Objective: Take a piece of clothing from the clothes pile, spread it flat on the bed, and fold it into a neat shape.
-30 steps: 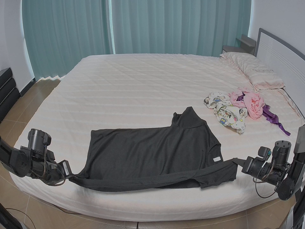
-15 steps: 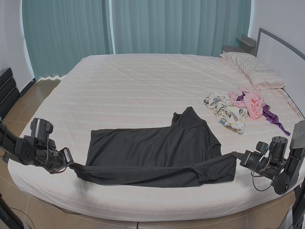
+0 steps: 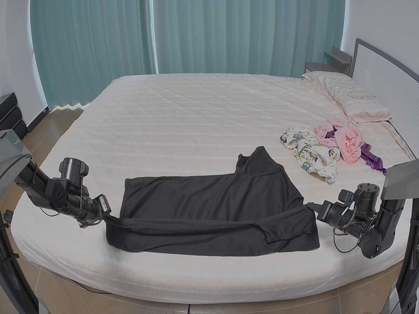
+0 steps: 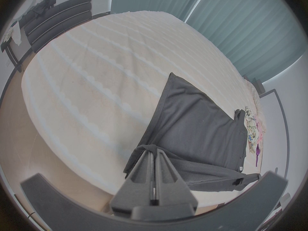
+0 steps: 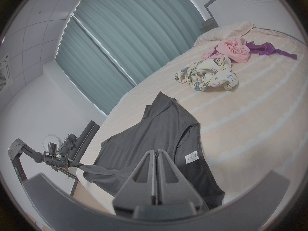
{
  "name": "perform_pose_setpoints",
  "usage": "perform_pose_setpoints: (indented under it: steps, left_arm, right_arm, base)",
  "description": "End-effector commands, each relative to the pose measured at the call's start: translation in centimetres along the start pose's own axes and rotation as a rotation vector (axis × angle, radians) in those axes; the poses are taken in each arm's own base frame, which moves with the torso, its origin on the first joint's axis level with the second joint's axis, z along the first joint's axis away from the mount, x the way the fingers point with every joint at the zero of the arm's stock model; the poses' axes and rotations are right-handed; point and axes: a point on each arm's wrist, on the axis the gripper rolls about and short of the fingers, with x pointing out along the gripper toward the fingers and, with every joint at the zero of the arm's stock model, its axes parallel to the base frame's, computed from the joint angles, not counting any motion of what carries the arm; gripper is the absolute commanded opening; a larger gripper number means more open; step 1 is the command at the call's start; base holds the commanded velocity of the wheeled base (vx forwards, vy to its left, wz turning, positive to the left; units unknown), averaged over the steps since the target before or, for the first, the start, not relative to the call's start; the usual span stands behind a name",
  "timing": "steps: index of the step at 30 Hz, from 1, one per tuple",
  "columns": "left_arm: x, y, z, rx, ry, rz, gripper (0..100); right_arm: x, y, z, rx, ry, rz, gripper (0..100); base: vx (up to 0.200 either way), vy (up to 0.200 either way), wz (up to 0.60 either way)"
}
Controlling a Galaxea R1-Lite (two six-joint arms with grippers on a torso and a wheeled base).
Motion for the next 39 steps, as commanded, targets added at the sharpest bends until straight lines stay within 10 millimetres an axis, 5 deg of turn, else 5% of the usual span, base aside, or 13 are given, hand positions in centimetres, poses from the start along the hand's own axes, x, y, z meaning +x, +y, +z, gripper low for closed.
perform_pose_setpoints:
  steps: [1,22,23,24,32,39]
  left_arm:
    - [3.4,0.2,0.6,-0.008,0.033,0.021,0]
    - [7.7,-0.6,2.0,-0.006,0.026,0.018,0]
    - [7.8,-0.6,2.0,-0.006,0.026,0.022,0]
    - [7.9,-0.6,2.1,-0.006,0.025,0.021,100]
    - [7.9,-0.8,2.3,-0.012,0.016,0.015,100]
    - [2.6,-0.7,3.1,-0.12,-0.029,-0.057,100]
  right_arm:
    - [2.0,-1.0,-0.6,0.009,0.029,-0.016,0]
    - [4.4,-2.6,-1.6,0.026,0.062,-0.049,0]
    - [4.4,-2.6,-1.7,0.026,0.063,-0.05,100]
    - [4.5,-2.7,-1.8,0.025,0.064,-0.051,100]
    - [4.2,-2.8,-1.0,0.035,0.029,-0.052,100]
    - [2.6,-2.1,1.2,0.163,-0.06,-0.078,100]
  base:
    - [0.0,0.0,0.0]
    - [0.0,0.0,0.0]
    - [0.0,0.0,0.0]
    - [0.0,0.0,0.0]
    - [0.0,0.0,0.0]
    - [0.0,0.0,0.0]
